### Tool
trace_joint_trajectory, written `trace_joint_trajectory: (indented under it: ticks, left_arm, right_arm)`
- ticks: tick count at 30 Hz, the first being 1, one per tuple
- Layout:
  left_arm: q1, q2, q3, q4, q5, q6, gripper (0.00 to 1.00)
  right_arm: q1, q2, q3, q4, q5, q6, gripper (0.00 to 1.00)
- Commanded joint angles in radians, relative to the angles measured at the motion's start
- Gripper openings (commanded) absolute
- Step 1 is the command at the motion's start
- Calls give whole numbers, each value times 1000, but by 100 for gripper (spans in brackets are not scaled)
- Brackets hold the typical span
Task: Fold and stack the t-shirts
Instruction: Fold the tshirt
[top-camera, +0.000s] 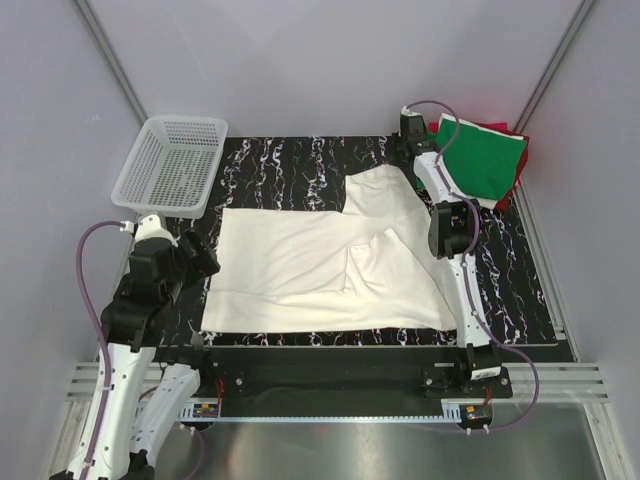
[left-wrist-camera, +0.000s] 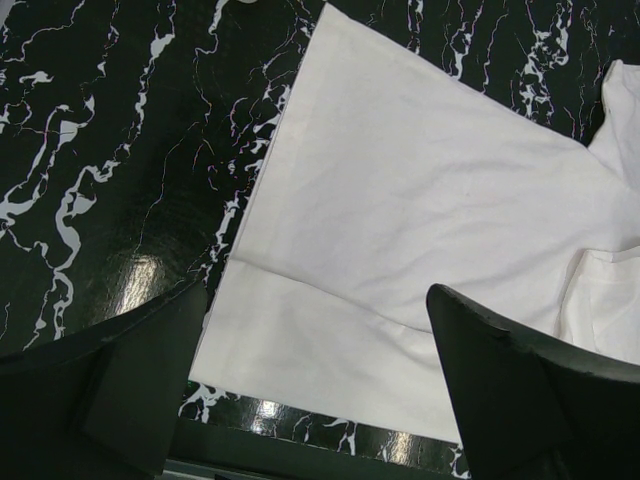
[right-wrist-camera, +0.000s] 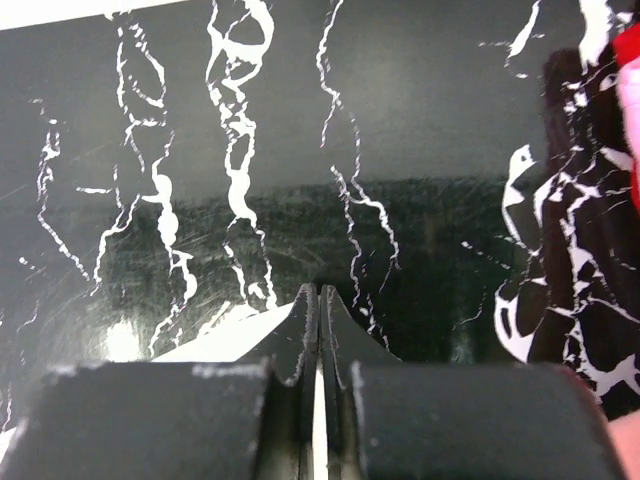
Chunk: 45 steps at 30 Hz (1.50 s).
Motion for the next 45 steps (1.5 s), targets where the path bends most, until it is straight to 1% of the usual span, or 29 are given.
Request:
trace_joint_trajectory:
  ticks: [1, 2, 4, 7, 10, 13, 14, 15, 16, 17, 18, 19, 20, 21, 22, 23, 24, 25, 26, 27, 28, 29, 30, 31, 33, 34, 36, 40, 45]
  left_arm:
    - [6, 4, 3, 42, -19, 8, 99]
    - [6, 7, 3, 42, -19, 8, 99]
    - [6, 12, 3, 37, -22, 6, 99]
    - [8, 16, 4, 37, -25, 5, 99]
    - [8, 24, 0, 40, -25, 6, 99]
    - [14, 52, -9, 56, -45, 14, 99]
    - [23, 90, -6, 63, -39, 19, 99]
    - [26, 114, 0, 68, -32, 23, 99]
    - [26, 145, 20, 70, -21, 28, 98]
    - [26, 204, 29, 82, 22, 29, 97]
    - [26, 237, 37, 123, 40, 31, 97]
    - [26, 310, 66, 144, 54, 32, 97]
    - [26, 353, 86, 171, 47, 29, 96]
    - [26, 404, 143, 175, 34, 16, 95]
    - [28, 458, 180, 177, 24, 10, 95]
    - [26, 571, 214, 185, 8, 3, 93]
    - [26, 628, 284, 189, 2, -7, 93]
    - [26, 751, 323, 194, -1, -20, 92]
    - [26, 818, 366, 183, -19, -30, 91]
    - [28, 888, 470, 162, -33, -50, 91]
    - [26, 1023, 527, 142, -42, -58, 89]
    - [26, 1086, 582, 107, -51, -61, 87]
    - [26, 1145, 636, 93, -53, -64, 83]
    - [26, 1244, 731, 77, -55, -73, 82]
    - [23, 1331, 857, 34, -59, -82, 81]
    - [23, 1396, 888, 24, -68, -89, 80]
    - [23, 1450, 961, 2, -79, -102, 80]
    - [19, 1565, 1040, -22, -101, -141, 79]
    - [12, 1659, 1123, -79, -174, -187, 81]
  right_arm:
    - [11, -90, -23, -4, -59, 9, 0]
    - [11, -118, -29, -6, -59, 6, 0]
    - [17, -159, -49, -4, -117, 9, 0]
    - [35, -295, -129, 10, -161, -9, 0]
    - [49, -386, -224, 5, -217, -38, 0]
    - [52, -554, -359, -10, -269, -37, 0]
    - [57, -595, -456, -6, -281, -28, 0]
    - [58, -639, -512, 0, -287, -22, 0]
    - [60, -731, -569, 10, -294, -23, 0]
    - [64, -782, -694, 19, -288, -26, 0]
    - [67, -835, -760, 58, -275, -23, 0]
    - [67, -938, -888, 78, -271, -21, 0]
    - [67, -987, -946, 112, -263, -15, 0]
    - [67, -1032, -1000, 126, -255, -6, 0]
    - [67, -1110, -1046, 137, -260, -3, 0]
    - [69, -1142, -1130, 161, -261, 18, 0]
    - [67, -1170, -1166, 171, -278, 29, 0]
    - [67, -1210, -1221, 181, -289, 34, 0]
    - [67, -1224, -1245, 201, -295, 49, 0]
    - [67, -1238, -1268, 215, -306, 55, 0]
    - [67, -1255, -1314, 229, -318, 63, 0]
    - [67, -1262, -1334, 256, -332, 74, 0]
    - [67, -1270, -1353, 267, -355, 78, 0]
    - [67, -1291, -1393, 275, -358, 77, 0]
    - [67, -1322, -1439, 306, -344, 77, 0]
    - [67, -1356, -1480, 312, -338, 75, 0]
    - [67, -1396, -1522, 323, -312, 66, 0]
    - [67, -1521, -1620, 316, -269, 61, 0]
    - [67, -1661, -1701, 292, -228, 121, 0]
